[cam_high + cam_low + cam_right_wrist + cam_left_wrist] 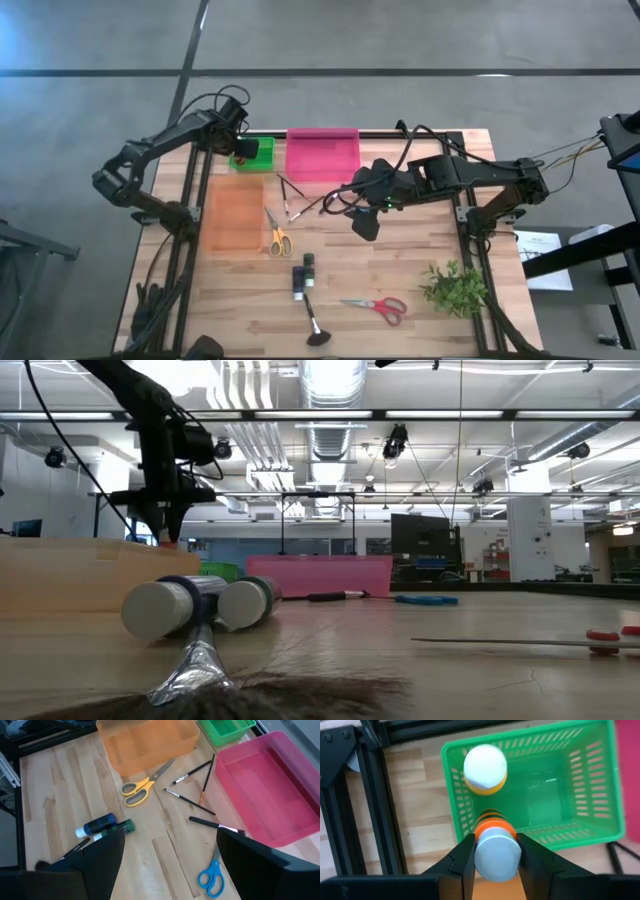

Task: Pick & Place Paint Supplies
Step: Put the orange paint bottle into the green bin

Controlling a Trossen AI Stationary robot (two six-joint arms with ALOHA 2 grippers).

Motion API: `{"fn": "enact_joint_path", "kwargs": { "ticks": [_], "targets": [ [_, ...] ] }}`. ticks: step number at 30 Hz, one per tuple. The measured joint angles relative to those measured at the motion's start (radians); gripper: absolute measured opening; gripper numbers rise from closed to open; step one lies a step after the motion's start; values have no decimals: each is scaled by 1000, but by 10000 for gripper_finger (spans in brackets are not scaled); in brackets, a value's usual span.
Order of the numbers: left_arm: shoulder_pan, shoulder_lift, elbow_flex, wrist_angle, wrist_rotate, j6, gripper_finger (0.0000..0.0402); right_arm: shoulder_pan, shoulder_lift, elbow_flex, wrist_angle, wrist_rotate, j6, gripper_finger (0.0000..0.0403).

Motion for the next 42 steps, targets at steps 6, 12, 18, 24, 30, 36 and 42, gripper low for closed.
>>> {"fn": "enact_joint_path", "kwargs": {
  "ticks": [6, 12, 18, 24, 30, 36, 42],
  "targets": [
    [1, 0, -12, 35, -1, 0, 119, 0, 0, 0, 0, 0, -4, 313],
    [3, 7, -12, 43, -1, 1, 119, 0, 0, 0, 0, 0, -6, 313],
    [3, 32, -12, 49, 6, 2, 119, 0, 0, 0, 0, 0, -6, 313],
    [5, 41, -12, 56, 6, 4, 119, 0, 0, 0, 0, 0, -6, 313],
    [9, 41, -12, 56, 6, 9, 119, 0, 0, 0, 0, 0, -10, 313],
    [19, 41, -12, 54, 6, 21, 119, 0, 0, 0, 0, 0, -13, 313],
    [20, 41, -12, 54, 7, 31, 119, 0, 0, 0, 0, 0, -13, 313]
  ]
}}
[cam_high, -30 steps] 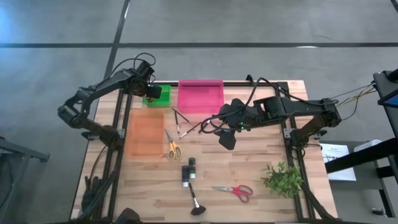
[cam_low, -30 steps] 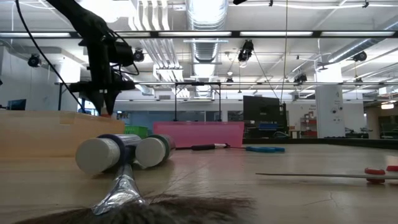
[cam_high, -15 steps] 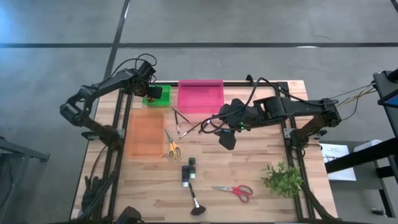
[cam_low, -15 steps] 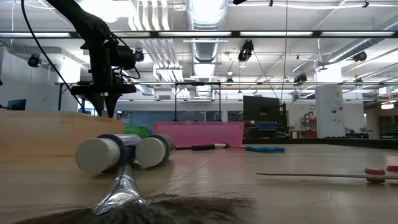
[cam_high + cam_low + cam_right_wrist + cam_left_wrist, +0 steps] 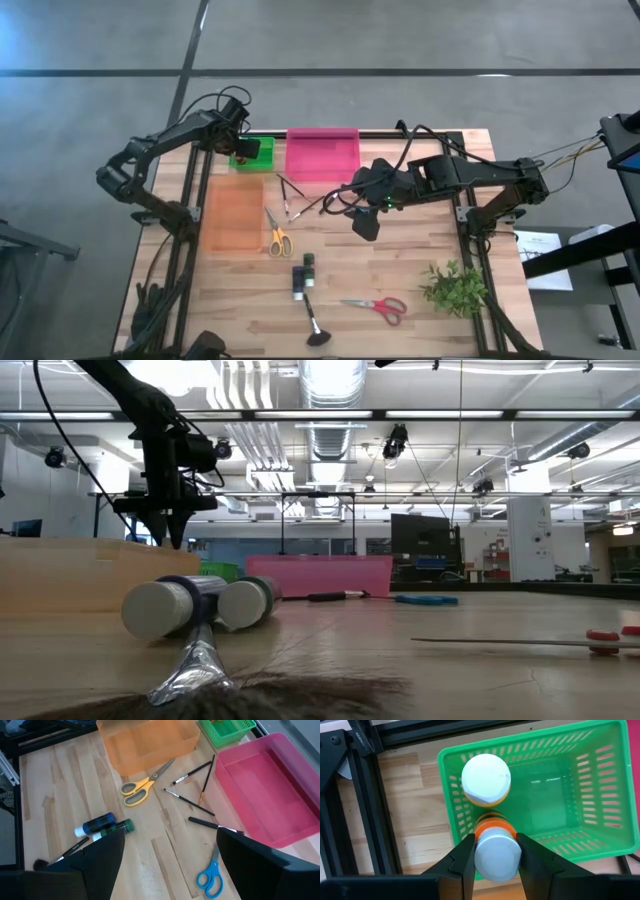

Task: Pick & Place Paint Supplies
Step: Put the orange paint bottle into the green bin, then put the green paint bottle into the green bin

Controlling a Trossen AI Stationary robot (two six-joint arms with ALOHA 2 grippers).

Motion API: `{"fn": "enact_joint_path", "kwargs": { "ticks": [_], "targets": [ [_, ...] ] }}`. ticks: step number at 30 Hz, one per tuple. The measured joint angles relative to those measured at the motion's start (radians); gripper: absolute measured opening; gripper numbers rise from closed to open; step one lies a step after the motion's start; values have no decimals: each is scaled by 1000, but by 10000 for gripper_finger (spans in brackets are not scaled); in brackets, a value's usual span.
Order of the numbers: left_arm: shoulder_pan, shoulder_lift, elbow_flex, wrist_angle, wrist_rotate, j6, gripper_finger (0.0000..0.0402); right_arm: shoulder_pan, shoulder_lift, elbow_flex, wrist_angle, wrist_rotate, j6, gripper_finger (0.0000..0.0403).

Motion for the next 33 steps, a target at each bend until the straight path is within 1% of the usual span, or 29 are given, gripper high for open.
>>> {"fn": "enact_joint_path", "kwargs": {
  "ticks": [7, 9, 14, 18, 23, 27, 30, 33],
  "targets": [
    [0, 0, 0, 0, 5, 12, 120, 0, 0, 0, 0, 0, 0, 313],
    [0, 0, 0, 0, 6, 16, 135, 0, 0, 0, 0, 0, 0, 313],
    [0, 0, 0, 0, 7, 25, 194, 0, 0, 0, 0, 0, 1, 313],
    [0, 0, 1, 3, 6, 26, 215, 0, 0, 0, 0, 0, 2, 313],
    [0, -1, 26, -9, 8, 41, 220, 1, 0, 0, 0, -1, 3, 313],
    [0, -11, 89, -77, 11, 74, 221, 1, 0, 0, -1, -2, 8, 313],
    [-2, -45, 137, -158, 11, 111, 222, 1, 0, 0, -7, -3, 21, 313],
    [-5, -110, 171, -214, 11, 145, 222, 1, -1, 0, -15, -3, 39, 313]
  ]
}}
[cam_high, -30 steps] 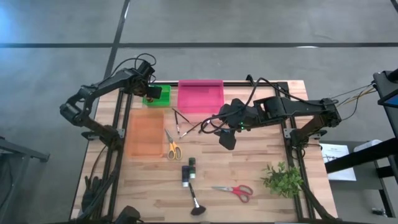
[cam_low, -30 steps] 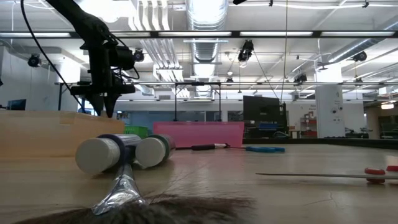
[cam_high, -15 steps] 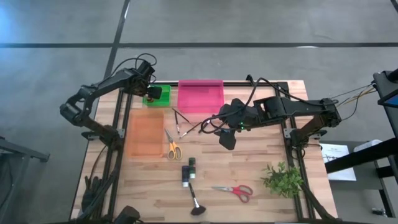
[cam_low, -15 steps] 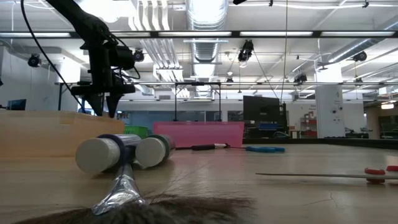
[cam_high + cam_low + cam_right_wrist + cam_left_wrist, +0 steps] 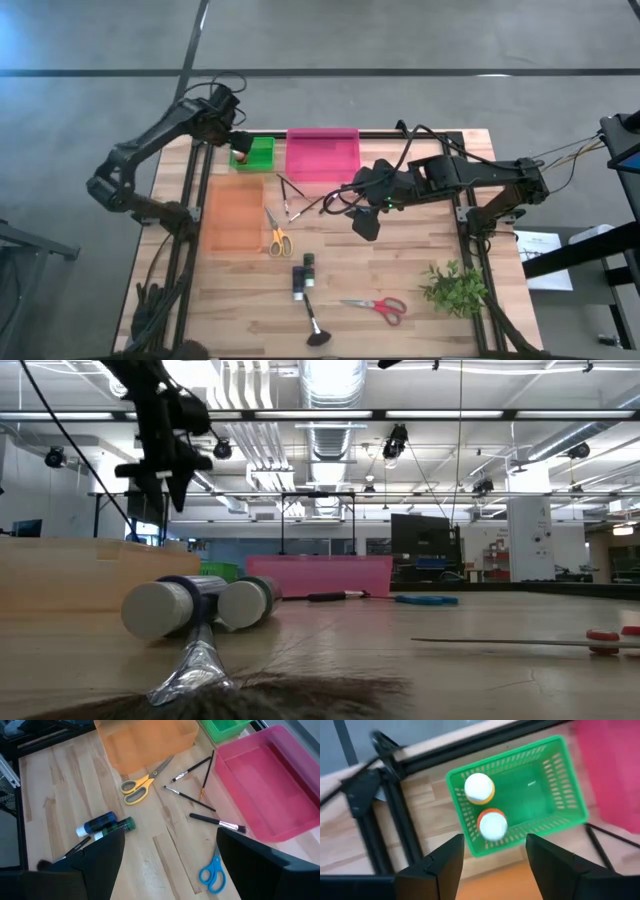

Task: Pick & Place Paint Supplies
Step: Put the green paint bottle into the green bin

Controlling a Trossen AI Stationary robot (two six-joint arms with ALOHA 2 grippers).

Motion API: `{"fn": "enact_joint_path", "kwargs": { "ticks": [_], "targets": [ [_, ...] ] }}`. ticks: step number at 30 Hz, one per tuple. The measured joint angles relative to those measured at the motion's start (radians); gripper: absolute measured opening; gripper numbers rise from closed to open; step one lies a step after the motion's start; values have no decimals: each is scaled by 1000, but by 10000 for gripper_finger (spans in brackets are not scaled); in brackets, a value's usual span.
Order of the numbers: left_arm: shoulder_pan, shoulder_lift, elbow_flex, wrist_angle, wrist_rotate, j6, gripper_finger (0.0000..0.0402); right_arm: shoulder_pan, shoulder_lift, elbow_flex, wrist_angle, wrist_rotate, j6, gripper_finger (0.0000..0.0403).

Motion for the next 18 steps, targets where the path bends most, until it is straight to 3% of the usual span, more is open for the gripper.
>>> {"fn": "enact_joint_path", "kwargs": {
  "ticks": [6, 12, 18],
  "targets": [
    [0, -180, 41, -63, 43, 36, 222, 0, -1, -2, -23, -9, -4, 313],
    [-5, -354, 53, -28, 300, 151, 222, -14, 5, -34, -24, -202, -167, 313],
    [-57, -469, 52, -11, 556, 302, 223, -63, 15, -129, 34, -375, -472, 313]
  ]
}}
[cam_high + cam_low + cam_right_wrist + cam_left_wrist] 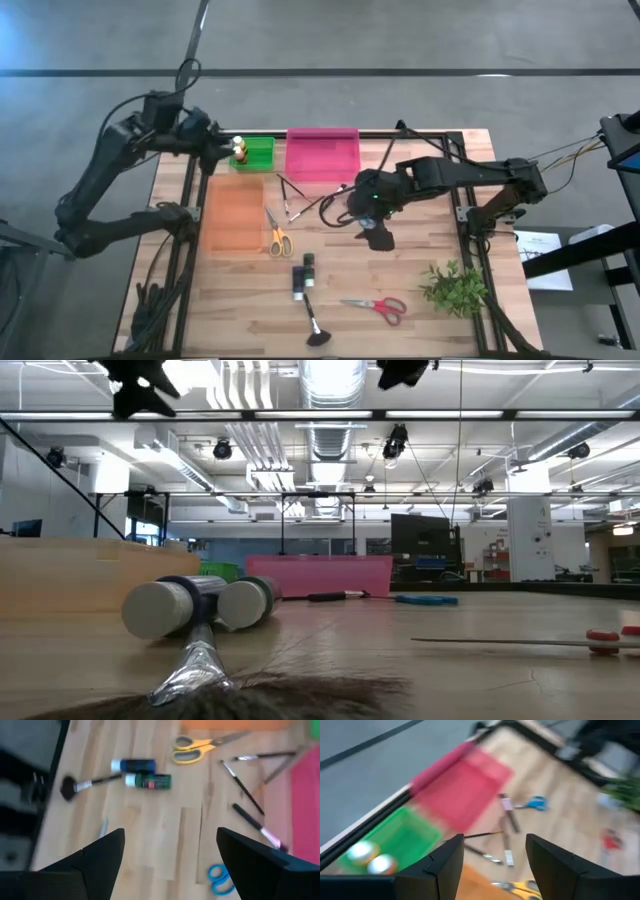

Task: Pick & Place Paint Supplies
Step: Put the green paint bottle into the green bin

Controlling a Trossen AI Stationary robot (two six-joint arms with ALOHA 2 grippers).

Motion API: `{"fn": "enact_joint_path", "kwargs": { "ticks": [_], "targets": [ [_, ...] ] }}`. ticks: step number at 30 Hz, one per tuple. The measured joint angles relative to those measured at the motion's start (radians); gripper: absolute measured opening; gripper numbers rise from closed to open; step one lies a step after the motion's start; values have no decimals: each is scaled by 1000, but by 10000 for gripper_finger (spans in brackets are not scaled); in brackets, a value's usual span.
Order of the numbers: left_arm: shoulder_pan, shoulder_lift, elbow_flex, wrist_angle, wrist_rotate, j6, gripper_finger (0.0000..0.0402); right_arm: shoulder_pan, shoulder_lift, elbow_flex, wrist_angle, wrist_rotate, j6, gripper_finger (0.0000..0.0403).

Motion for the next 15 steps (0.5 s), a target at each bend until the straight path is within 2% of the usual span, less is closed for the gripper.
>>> {"fn": "enact_joint_path", "kwargs": {
  "ticks": [3, 8, 11, 15],
  "targets": [
    [-56, -35, 0, 0, 45, 3, 223, -17, 11, -60, 26, -65, -207, 313],
    [-170, -62, -1, 0, 44, 22, 223, -11, 81, -109, 165, -126, -531, 313],
    [-224, -63, -1, 0, -1, 6, 223, -8, 160, -105, 213, -127, -630, 313],
    [-254, -59, -1, 0, -49, -59, 223, -11, 286, -64, 237, -125, -659, 313]
  ]
}}
